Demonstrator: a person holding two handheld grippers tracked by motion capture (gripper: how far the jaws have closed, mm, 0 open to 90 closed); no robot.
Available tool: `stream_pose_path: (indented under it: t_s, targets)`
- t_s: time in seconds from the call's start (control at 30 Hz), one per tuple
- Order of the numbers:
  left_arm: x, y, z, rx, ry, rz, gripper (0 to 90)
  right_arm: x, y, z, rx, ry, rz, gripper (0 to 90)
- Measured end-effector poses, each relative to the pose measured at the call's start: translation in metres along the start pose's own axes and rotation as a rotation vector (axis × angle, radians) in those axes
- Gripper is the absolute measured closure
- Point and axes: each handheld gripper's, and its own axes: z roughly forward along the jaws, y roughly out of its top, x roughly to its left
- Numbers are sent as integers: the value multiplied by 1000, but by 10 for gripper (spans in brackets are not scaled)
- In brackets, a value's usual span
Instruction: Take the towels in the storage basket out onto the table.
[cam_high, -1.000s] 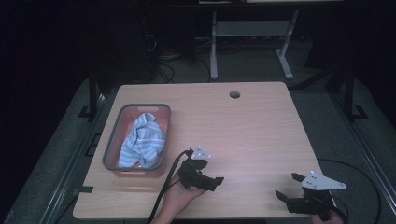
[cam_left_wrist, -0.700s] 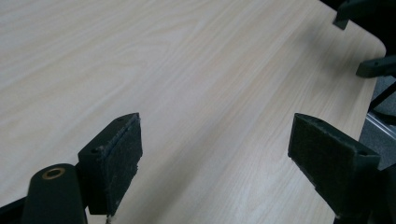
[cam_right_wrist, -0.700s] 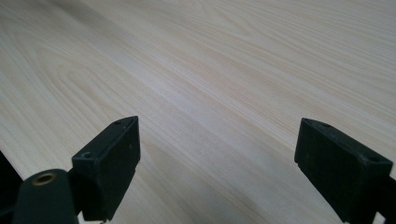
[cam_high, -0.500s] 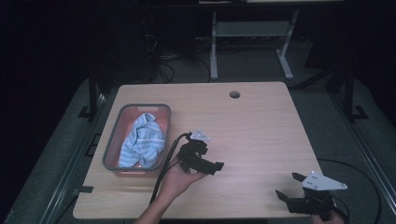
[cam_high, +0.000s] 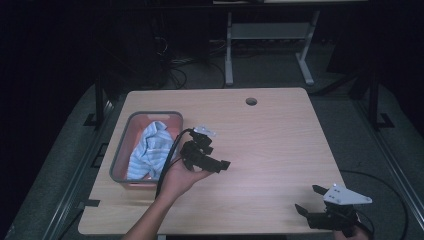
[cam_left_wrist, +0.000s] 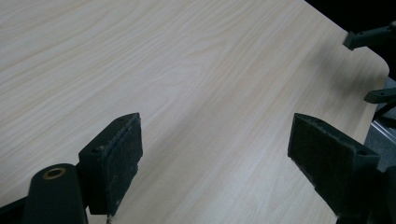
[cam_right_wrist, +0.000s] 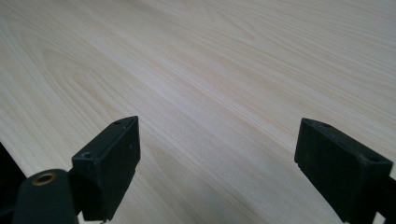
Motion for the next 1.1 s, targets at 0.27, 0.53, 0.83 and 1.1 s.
stream_pose_path:
  t_s: [0.27, 0.53, 0.83, 1.1]
  targets:
    - [19, 0, -16, 15, 36, -28, 174, -1, -1, 0, -5, -3, 2, 136]
    - [37, -3, -39, -4, 80, -49, 175, 0, 0, 0, 0, -2, -5, 137]
    - [47, -3, -56, -11, 120, -66, 175, 0, 0, -1, -4, -2, 0, 136]
    - [63, -9, -69, -9, 145, -102, 191, 0, 0, -1, -5, -4, -1, 136]
